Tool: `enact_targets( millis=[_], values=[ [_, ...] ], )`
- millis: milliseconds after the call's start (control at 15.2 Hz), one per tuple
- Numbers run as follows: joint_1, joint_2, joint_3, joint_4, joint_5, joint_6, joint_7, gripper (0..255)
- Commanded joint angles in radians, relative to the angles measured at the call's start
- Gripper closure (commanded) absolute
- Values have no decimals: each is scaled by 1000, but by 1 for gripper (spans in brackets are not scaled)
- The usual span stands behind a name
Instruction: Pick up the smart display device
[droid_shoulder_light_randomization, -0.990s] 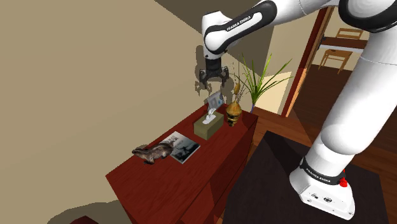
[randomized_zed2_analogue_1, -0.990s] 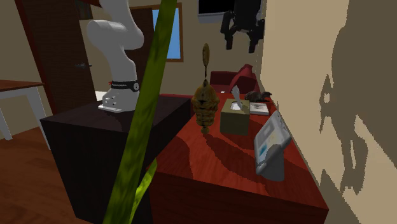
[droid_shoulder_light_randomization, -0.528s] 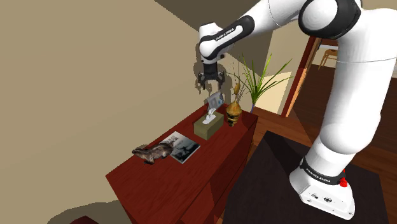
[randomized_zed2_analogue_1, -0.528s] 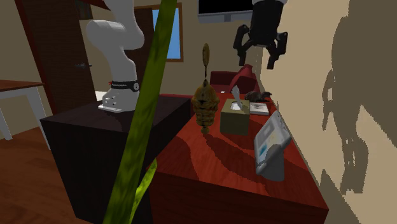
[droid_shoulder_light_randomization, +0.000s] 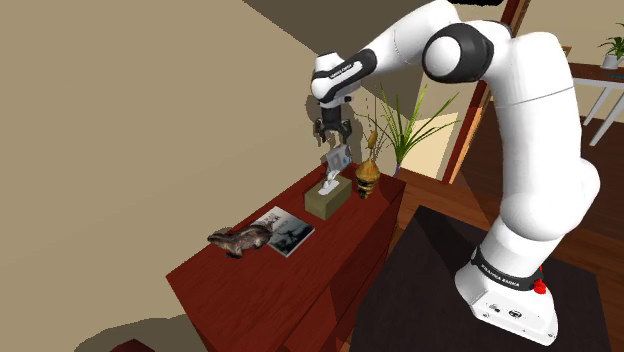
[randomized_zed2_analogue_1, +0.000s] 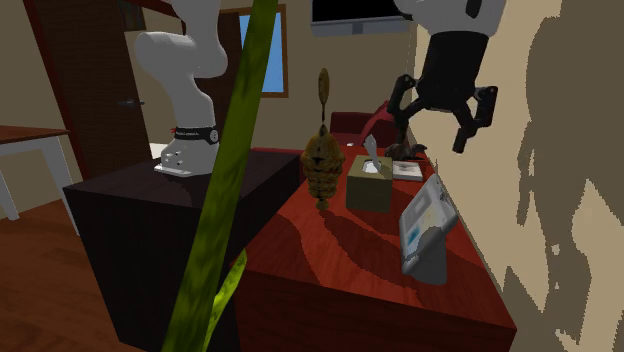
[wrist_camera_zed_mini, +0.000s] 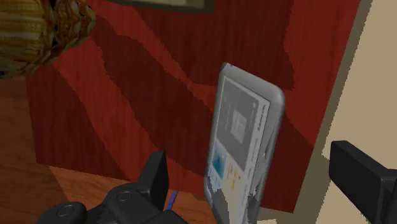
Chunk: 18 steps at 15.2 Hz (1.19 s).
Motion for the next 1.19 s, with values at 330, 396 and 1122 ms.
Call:
enact_targets(
  millis=[330,396,1122],
  values=[
    [-43,180,-42,191,38,-27,97,0],
    [-43,186,-42,187,38,-17,98,0],
    [-44,225,-41,177,38,31,102,255]
  ],
)
